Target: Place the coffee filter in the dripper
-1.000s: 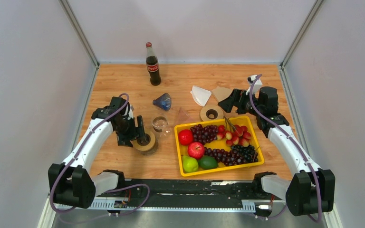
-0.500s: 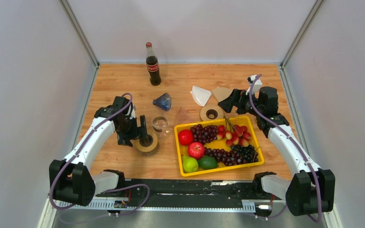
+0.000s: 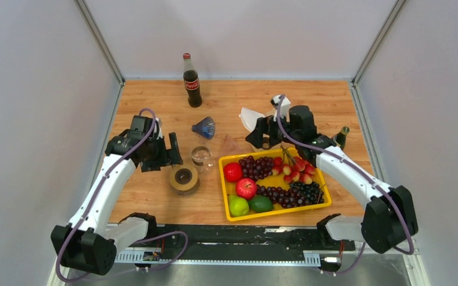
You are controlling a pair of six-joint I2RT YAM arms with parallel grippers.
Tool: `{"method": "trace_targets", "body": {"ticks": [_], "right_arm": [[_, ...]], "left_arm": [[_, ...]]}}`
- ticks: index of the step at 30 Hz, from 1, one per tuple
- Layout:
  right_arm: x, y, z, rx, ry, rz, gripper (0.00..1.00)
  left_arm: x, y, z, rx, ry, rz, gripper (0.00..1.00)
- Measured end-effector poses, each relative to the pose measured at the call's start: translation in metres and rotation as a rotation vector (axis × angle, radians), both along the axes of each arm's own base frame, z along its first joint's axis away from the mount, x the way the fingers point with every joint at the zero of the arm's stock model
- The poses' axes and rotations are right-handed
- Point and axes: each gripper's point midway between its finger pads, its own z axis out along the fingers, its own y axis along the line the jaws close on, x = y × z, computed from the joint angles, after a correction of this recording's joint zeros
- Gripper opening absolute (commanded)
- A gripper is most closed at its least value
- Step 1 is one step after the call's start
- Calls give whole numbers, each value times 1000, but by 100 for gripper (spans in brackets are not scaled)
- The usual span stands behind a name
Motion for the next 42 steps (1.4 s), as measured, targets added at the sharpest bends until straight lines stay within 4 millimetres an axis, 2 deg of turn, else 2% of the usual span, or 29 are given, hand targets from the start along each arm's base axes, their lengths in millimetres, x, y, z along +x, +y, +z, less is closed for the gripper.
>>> {"method": "trace_targets", "body": {"ticks": [4,7,11,15,19,22,25,29,33,37,42], "right_arm": [[12,31,-1,-5,22,43,100],[21,39,-9,-8,59,33,100],[27,34,-18,-27,81,-15,100],[35,25,-11,-43,46,-80,100],[38,13,7,-45,-11,-145,100],[40,6,14,-47,-38,-181,100],[39,0,7,-63,-34,-205,100],[37,-5,-6,-89,-15,-223,100],[36,-9,-13,-108,-7,-236,100],[36,-11,-15,-119,-10,-239,100],[32,-16,-17,-134,-20,-238,100]], "left_arm": [[11,7,26,9,-137,46,100],[30,7,43,-3,-240,77,100],[72,-3,65,-48,-364,94,100],[130,-22,79,-87,-403,71,100],[193,-42,73,-112,-393,22,100],[228,-51,52,-71,-358,-17,100],[254,-56,22,12,-311,-63,100],[269,-70,-15,108,-233,-146,100],[259,-86,-42,187,-170,-237,100],[251,-97,-54,246,-142,-284,98],[250,-100,-62,293,-123,-295,85]]}}
